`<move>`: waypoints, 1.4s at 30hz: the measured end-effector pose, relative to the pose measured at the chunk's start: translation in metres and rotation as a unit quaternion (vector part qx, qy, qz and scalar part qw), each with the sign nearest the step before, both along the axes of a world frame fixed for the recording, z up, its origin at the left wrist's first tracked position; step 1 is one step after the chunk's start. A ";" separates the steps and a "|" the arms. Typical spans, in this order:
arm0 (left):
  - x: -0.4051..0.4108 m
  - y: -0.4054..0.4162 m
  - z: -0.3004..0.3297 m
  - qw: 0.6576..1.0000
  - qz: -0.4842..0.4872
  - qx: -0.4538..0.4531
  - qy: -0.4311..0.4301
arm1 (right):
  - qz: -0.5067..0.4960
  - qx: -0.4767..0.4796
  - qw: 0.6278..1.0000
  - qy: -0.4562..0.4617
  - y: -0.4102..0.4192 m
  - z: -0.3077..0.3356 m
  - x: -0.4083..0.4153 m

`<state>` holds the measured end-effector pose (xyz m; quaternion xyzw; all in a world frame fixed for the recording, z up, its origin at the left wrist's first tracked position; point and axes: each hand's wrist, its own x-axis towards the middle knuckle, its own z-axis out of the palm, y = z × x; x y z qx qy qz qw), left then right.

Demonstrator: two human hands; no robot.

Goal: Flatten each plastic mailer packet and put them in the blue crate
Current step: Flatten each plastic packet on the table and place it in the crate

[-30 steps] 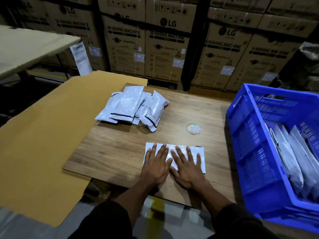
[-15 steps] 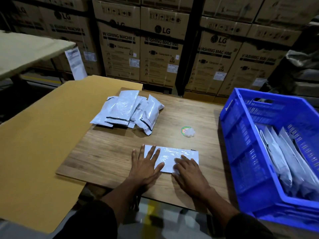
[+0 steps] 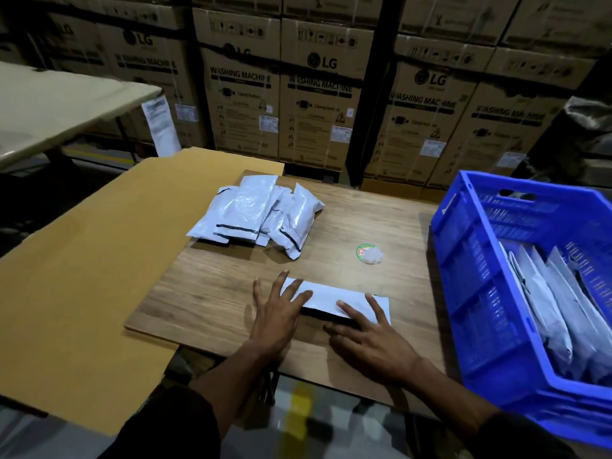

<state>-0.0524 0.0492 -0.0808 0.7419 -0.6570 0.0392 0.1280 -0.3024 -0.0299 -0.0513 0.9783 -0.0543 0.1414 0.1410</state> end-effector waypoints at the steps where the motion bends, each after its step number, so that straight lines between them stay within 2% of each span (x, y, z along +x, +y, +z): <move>1: 0.000 0.000 -0.001 1.000 0.000 0.003 0.002 | -0.023 0.004 1.000 0.003 -0.007 0.001 0.000; 5: -0.006 0.004 0.003 0.999 0.047 -0.022 -0.005 | -0.104 0.098 0.990 0.015 -0.016 0.018 0.009; 8: -0.010 0.007 0.013 0.991 0.101 -0.085 0.020 | -0.141 0.224 0.963 -0.059 -0.014 0.038 0.015; 11: -0.012 0.010 0.014 0.991 0.071 -0.113 0.023 | -0.148 0.330 0.919 -0.157 -0.016 0.052 0.022; 13: -0.015 0.011 0.012 0.991 0.045 -0.121 0.026 | -0.157 0.403 0.877 -0.209 -0.019 0.064 0.027; 15: -0.018 0.011 0.009 0.991 0.036 -0.125 0.030 | -0.170 0.492 0.825 -0.221 -0.019 0.081 0.031; 19: -0.019 0.010 0.003 0.994 0.007 -0.102 0.027 | -0.189 0.699 0.665 -0.182 -0.031 0.092 0.023; 20: -0.019 0.009 0.000 0.996 -0.001 -0.084 0.011 | -0.203 0.718 0.647 -0.158 -0.035 0.088 0.016; 22: -0.021 0.010 -0.008 0.999 -0.015 -0.034 -0.019 | -0.243 0.705 0.658 -0.107 -0.042 0.074 0.002; 26: -0.028 0.015 -0.024 0.999 -0.012 0.018 -0.044 | -0.330 0.554 0.764 -0.042 -0.048 0.041 -0.018; 29: -0.035 0.016 -0.022 0.999 0.004 0.013 -0.050 | -0.409 0.399 0.819 -0.048 -0.044 0.023 -0.018; 31: -0.039 0.015 -0.016 0.998 0.009 -0.014 -0.055 | -0.403 0.273 0.871 -0.070 -0.033 0.015 -0.008; 33: -0.045 0.013 -0.008 0.997 0.017 -0.044 -0.064 | -0.334 0.246 0.906 -0.084 -0.016 0.007 0.007; 35: -0.050 0.011 0.001 0.996 0.027 -0.059 -0.060 | -0.276 0.289 0.916 -0.042 0.002 -0.003 0.025; 38: -0.055 0.006 0.004 0.997 -0.002 -0.078 -0.023 | -0.266 0.371 0.886 0.079 0.016 -0.015 0.038; 42: -0.056 -0.003 -0.007 0.991 -0.073 -0.077 0.083 | -0.212 0.398 0.889 0.085 0.005 -0.020 0.026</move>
